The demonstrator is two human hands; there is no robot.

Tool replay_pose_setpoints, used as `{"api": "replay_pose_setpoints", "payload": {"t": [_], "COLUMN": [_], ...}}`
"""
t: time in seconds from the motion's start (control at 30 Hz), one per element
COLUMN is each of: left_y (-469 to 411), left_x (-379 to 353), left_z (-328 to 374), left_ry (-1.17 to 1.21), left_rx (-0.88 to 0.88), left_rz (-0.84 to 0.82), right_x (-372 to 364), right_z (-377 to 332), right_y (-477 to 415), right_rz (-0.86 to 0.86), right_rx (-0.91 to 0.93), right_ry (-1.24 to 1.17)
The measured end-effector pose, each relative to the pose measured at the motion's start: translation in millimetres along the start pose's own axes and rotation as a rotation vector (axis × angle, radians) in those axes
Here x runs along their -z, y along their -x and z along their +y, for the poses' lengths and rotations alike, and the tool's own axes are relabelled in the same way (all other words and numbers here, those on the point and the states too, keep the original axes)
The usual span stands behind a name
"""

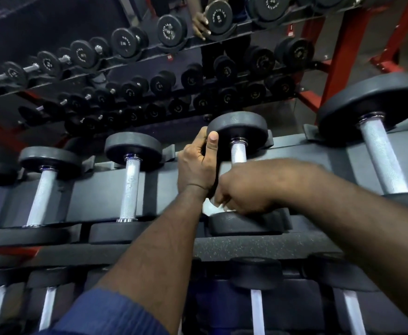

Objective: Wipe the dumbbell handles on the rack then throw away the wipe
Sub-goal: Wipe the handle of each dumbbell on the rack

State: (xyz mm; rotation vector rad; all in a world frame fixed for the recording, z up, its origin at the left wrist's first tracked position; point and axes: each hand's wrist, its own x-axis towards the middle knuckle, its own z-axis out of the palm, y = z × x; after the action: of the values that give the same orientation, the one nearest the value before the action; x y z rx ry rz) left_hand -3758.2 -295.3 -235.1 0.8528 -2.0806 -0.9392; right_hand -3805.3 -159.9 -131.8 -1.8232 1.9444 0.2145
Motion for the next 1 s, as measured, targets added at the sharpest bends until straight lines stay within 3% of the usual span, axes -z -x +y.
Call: {"api": "replay_pose_setpoints", "payload": {"t": [0.1, 0.23, 0.4, 0.5, 0.6, 0.63, 0.77, 0.8, 0.87, 0.9, 0.97, 1.0], "left_y": [-3, -5, -5, -6, -8, -8, -7, -6, -7, -7, -7, -7], "left_x": [-5, -5, -5, -6, -7, -7, -6, -6, -5, -4, -5, -5], "left_z": [-6, -12, -13, -15, -18, -20, -17, -17, -16, -15, -15, -16], "left_ry": [-0.060, -0.058, -0.054, -0.048, -0.033, -0.028, -0.010, -0.016, -0.034, -0.039, -0.051, -0.056], "left_rx": [0.024, 0.006, 0.015, 0.004, 0.010, 0.016, 0.019, 0.018, 0.017, 0.013, 0.004, 0.000], "left_rz": [-0.048, -0.025, -0.026, -0.021, -0.032, -0.035, -0.050, -0.044, -0.049, -0.052, -0.050, -0.050], "right_x": [-5, -1, -6, 5, 5, -1, -18, -18, -18, -22, -39, -47], "right_z": [9, 33, 13, 31, 44, 38, 16, 20, 35, 42, 50, 48], "right_y": [8, -3, 15, 4, -13, -12, 11, 9, -3, -10, -20, -21], "right_rz": [0.162, 0.470, -0.012, 0.145, 0.487, 0.489, 0.136, 0.139, 0.351, 0.537, 0.869, 0.925], "right_rx": [-0.044, -0.206, 0.008, -0.067, -0.213, -0.212, -0.015, -0.005, -0.122, -0.173, -0.171, -0.171], "right_ry": [-0.077, 0.003, -0.041, -0.018, -0.292, -0.302, -0.145, -0.143, -0.265, -0.371, -0.571, -0.595]}}
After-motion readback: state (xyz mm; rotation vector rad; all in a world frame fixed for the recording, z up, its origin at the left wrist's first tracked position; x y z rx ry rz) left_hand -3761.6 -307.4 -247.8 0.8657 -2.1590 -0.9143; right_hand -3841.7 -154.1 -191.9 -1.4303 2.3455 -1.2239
